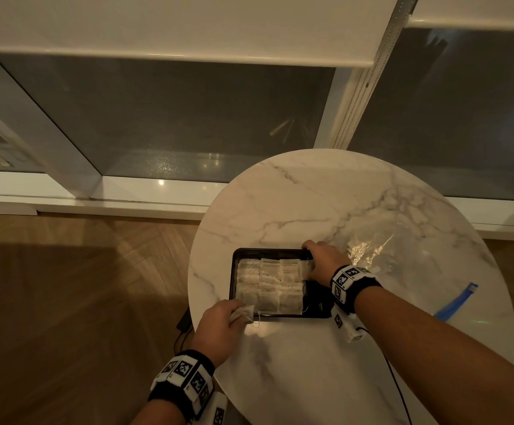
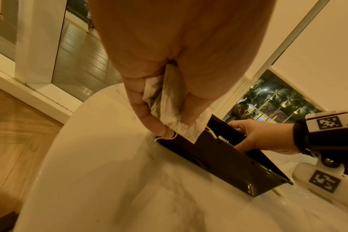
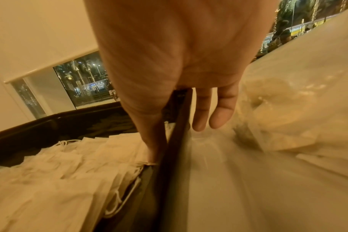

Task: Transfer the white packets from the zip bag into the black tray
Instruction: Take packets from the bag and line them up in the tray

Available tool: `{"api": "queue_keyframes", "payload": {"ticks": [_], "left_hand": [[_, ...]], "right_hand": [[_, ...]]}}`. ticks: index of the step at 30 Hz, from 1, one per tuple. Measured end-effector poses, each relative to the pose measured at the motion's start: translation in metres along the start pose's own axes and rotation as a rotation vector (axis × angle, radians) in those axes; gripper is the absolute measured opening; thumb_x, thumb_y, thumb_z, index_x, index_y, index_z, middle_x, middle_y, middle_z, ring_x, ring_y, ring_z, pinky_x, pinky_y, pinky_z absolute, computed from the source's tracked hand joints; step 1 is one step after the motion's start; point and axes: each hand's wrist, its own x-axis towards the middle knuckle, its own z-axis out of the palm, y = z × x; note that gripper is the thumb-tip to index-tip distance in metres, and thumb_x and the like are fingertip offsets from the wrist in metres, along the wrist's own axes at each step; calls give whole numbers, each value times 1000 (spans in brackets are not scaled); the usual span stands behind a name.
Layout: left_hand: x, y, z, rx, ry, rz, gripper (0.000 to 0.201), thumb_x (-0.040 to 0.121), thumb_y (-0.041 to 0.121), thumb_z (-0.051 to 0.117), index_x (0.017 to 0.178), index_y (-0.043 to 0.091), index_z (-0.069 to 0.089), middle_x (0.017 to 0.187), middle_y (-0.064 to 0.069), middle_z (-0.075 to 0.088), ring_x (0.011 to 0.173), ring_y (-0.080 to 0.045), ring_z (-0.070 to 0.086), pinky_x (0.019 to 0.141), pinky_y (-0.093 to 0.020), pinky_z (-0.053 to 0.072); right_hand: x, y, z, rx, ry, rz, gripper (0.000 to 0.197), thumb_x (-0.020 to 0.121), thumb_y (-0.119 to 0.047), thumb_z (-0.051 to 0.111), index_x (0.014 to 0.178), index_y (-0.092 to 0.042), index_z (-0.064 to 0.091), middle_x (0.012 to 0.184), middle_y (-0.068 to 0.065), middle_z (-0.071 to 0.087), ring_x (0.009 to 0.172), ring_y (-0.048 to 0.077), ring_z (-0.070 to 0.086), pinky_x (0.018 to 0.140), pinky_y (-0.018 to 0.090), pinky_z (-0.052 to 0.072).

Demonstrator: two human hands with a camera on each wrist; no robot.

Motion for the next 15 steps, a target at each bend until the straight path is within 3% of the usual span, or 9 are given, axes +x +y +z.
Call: {"api": "queue_keyframes", "payload": {"ticks": [3,7,15], "left_hand": [[0,-1,1,-3,-4,-3,19,95,21,64,113,17,70,104,1,67,93,-11,60,83,-24,48],[1,-2,2,-4,-8,-7,19,95,22,64,113,19,70,105,2,67,94,-12,61,83,-24,48],[3,-3,2,4,-4,1,12,93,20,65,103,17,72,96,1,69,89,-12,63,81,-30,52]], "right_hand": [[2,1,2,14,3,8,51,80,-27,72,125,-25,49,111,4,57,96,24,59,80,38,55],[6,3,2,73,-8,11,48,80,-20,73,123,-21,51,111,8,57,96,26,59,80,35,53],[8,4,0,155,-59,-5,57,77,-17,72,129,-25,49,112,7,54,94,24,58,76,31,53]]}}
